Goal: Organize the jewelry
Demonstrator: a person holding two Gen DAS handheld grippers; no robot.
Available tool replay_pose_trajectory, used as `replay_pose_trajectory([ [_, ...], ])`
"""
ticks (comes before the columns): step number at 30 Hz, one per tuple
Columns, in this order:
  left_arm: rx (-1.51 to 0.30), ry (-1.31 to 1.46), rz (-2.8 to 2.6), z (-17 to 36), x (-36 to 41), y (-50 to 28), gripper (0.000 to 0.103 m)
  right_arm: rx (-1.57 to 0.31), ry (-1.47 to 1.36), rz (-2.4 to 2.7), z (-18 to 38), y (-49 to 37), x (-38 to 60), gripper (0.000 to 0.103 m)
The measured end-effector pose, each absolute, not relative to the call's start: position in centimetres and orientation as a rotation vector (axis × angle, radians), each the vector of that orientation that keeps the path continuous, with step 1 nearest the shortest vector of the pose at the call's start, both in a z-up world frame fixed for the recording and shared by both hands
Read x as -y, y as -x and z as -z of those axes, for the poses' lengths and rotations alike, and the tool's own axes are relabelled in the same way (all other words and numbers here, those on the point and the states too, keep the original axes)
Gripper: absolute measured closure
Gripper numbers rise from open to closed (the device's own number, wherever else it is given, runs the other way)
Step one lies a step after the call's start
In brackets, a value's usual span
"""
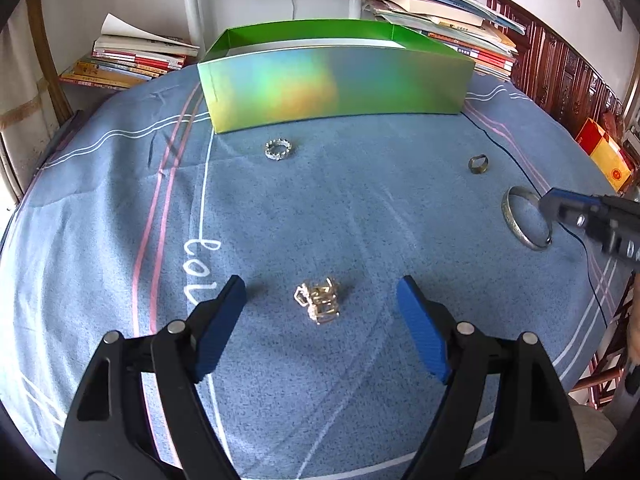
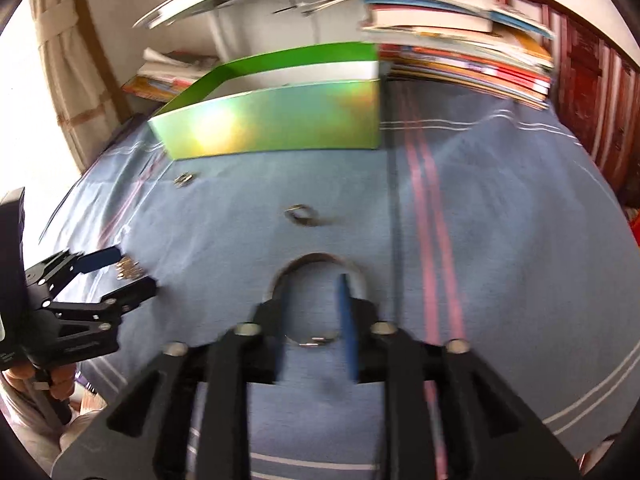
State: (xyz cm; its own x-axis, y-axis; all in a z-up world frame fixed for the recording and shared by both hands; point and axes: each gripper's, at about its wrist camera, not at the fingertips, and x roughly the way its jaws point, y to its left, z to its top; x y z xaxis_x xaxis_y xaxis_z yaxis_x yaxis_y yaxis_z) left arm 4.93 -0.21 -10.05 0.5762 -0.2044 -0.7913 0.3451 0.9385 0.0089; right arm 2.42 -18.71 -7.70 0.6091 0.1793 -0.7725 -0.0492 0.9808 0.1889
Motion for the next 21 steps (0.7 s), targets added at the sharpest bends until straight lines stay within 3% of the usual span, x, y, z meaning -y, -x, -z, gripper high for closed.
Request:
replay_pose_trajectory([
  [6, -0.899, -0.171, 0.33, 10.1, 0.3, -5.0, 0.023, -0.922, -0.043, -0.13, 8.7, -2.9, 16.0, 0.066],
  [9, -0.897, -0.171, 0.333, 10.1, 0.2, -4.9, 0.022, -0.929, -0.008, -0.155, 8.7, -2.2, 15.8, 0.075],
  [11, -0.896, -0.17, 0.333, 10.1, 0.2, -4.9, 0.022, -0.937, 0.004, -0.149, 8.7, -1.6, 16.4, 0.088],
  [13, -0.896, -0.17, 0.332, 10.1, 0.2, -4.9, 0.022, -0.943, -0.007, -0.138, 8.8, -1.3, 17.3, 0.089],
  [18, -0.9, -0.164, 0.323, 10.1, 0.3, -5.2, 0.022, -0.955, -0.07, -0.053, 8.8, -1.8, 19.5, 0.089],
  [21, -0.903, -0.154, 0.321, 10.0, 0.4, -5.6, 0.022, -0.953, -0.1, -0.064, 8.7, -2.3, 19.5, 0.074],
])
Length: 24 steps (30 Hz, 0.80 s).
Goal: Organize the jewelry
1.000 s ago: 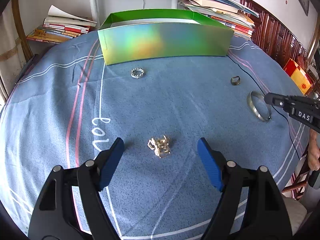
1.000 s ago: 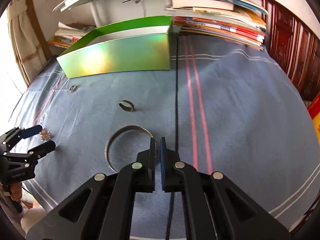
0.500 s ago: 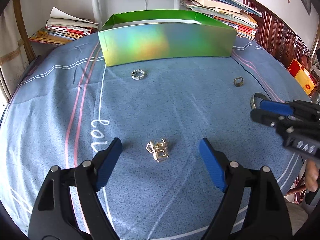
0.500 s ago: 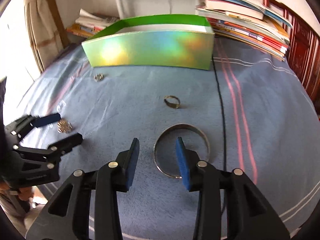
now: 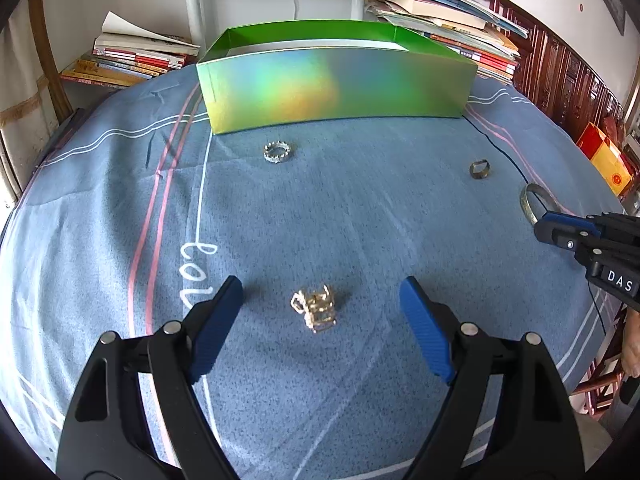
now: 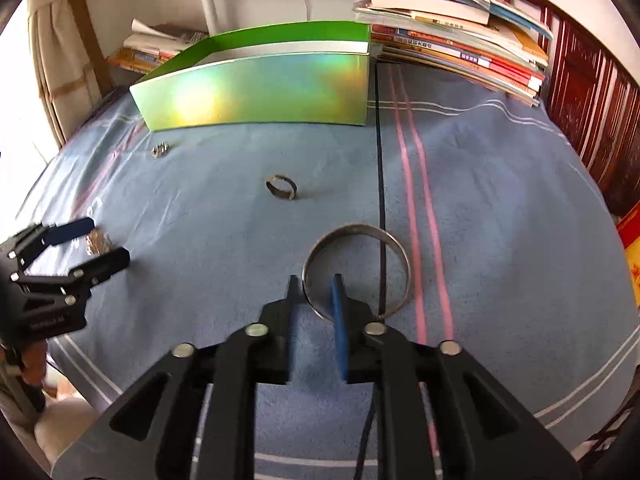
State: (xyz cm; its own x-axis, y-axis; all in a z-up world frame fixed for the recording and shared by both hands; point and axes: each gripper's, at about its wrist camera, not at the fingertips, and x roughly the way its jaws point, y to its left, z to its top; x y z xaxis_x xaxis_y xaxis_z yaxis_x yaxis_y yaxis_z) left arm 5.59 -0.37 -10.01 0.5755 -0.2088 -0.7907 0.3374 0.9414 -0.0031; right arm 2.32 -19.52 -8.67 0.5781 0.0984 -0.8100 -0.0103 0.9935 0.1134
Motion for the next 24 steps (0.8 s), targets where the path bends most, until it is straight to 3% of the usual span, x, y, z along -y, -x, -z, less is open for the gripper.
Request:
replay_pose_trajectory([
  [6, -0.902, -0.141, 0.319, 9.9, 0.6, -6.0, 0.025, -0.946, -0.069, -0.016, 8.9, -3.9, 18.4, 0.07],
  [9, -0.899, -0.144, 0.317, 9.9, 0.6, -6.0, 0.029, -0.944, -0.057, -0.075, 8.9, -3.9, 17.5, 0.08],
  [24, -0.897, -0.143, 0.315, 9.9, 0.5, -5.8, 0.028, -0.958, 0.006, -0.197, 8.8, -0.8, 16.8, 0.08],
])
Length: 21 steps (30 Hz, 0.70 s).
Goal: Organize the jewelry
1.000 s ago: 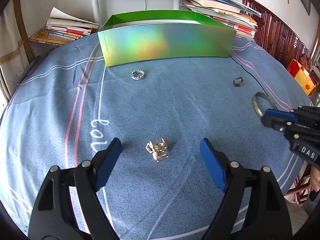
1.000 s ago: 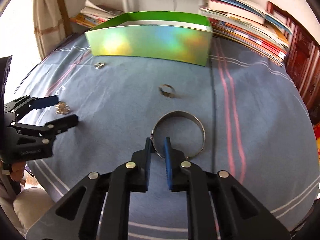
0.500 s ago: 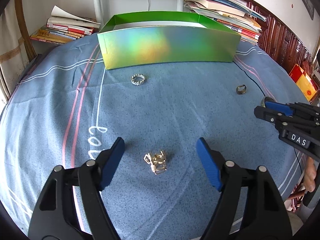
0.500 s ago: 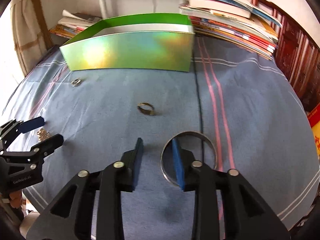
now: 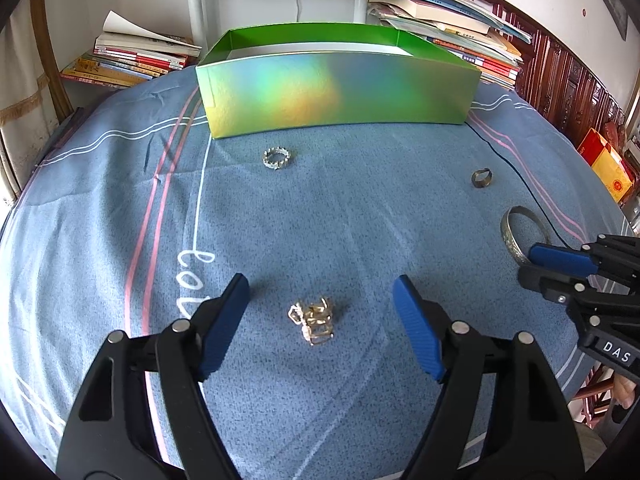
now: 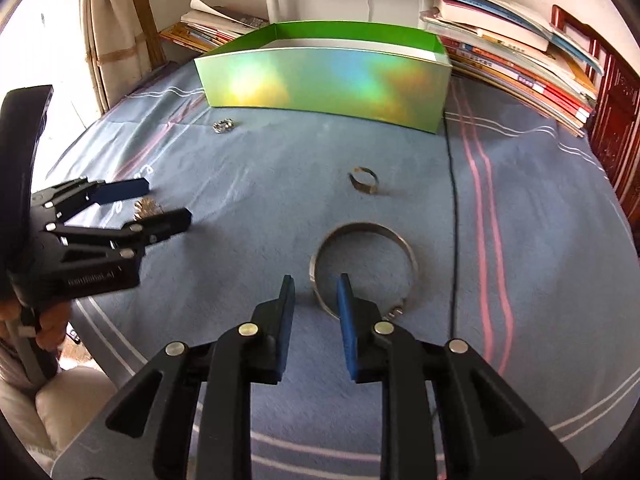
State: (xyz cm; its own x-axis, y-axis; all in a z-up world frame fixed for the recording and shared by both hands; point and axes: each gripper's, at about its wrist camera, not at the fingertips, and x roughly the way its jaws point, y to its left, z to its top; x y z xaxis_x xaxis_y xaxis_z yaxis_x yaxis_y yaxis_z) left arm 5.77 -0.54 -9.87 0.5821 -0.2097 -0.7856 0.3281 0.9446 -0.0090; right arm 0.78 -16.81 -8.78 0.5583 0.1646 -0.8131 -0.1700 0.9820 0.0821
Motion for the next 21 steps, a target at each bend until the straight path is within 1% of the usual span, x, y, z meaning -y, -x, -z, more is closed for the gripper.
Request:
replay_pose_trajectory([
  [7, -0.897, -0.147, 0.308, 9.8, 0.7, -5.7, 0.028, -0.964, -0.039, -0.144, 8.9, -1.1, 18.2, 0.078],
  [10, -0.897, -0.15, 0.304, 9.8, 0.7, -5.7, 0.028, -0.962, -0.06, -0.111, 8.9, -1.8, 18.1, 0.076],
  [15, -0.895, -0.153, 0.302, 9.8, 0.8, -5.8, 0.029, -0.954, -0.052, -0.071, 8.8, -2.8, 17.3, 0.075],
  [16, -0.895, -0.155, 0.298, 9.8, 0.8, -5.9, 0.03, -0.955, -0.051, -0.058, 8.8, -3.0, 17.2, 0.075],
  [20, -0.893, -0.159, 0.285, 9.7, 1.2, -5.7, 0.043, -0.966, -0.064, -0.026, 9.0, -3.7, 17.2, 0.075],
  [21, -0.89, -0.162, 0.279, 9.6, 1.4, -5.6, 0.044, -0.967, -0.064, -0.025, 9.0, -3.8, 17.2, 0.075],
])
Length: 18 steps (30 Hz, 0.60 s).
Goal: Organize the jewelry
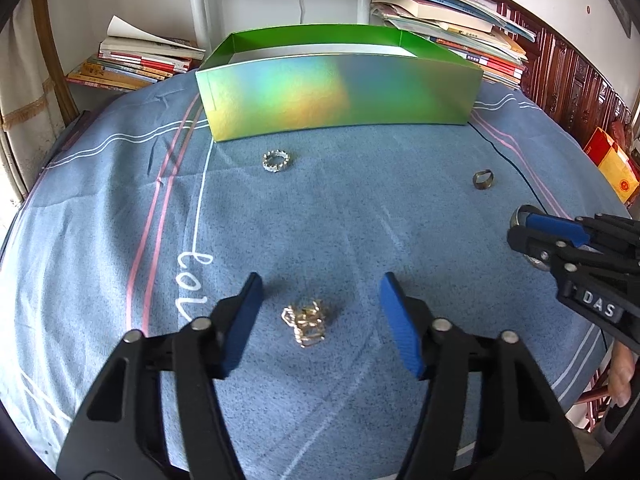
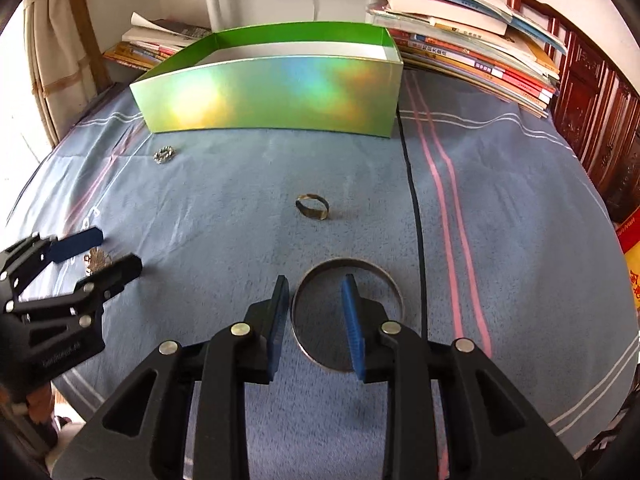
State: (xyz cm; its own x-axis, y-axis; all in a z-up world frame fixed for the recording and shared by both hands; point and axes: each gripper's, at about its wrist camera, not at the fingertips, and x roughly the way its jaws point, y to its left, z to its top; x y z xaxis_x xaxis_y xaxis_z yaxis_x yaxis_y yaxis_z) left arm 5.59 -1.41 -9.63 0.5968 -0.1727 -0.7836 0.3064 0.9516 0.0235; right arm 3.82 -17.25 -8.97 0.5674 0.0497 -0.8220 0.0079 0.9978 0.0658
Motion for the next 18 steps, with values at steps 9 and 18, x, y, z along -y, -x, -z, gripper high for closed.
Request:
replay_pose_trajectory([
  [9, -0.86, -0.163, 0.302, 9.7, 1.6, -4.8, 0.059, -0.952, -0.02, -0.026, 9.1, -3.6, 16.2, 0.081],
  [18, -0.864, -0.156, 0.34, 9.6, 1.6, -4.5, 0.088, -0.942, 0.023, -0.066, 9.0, -3.1, 14.9, 0.098],
])
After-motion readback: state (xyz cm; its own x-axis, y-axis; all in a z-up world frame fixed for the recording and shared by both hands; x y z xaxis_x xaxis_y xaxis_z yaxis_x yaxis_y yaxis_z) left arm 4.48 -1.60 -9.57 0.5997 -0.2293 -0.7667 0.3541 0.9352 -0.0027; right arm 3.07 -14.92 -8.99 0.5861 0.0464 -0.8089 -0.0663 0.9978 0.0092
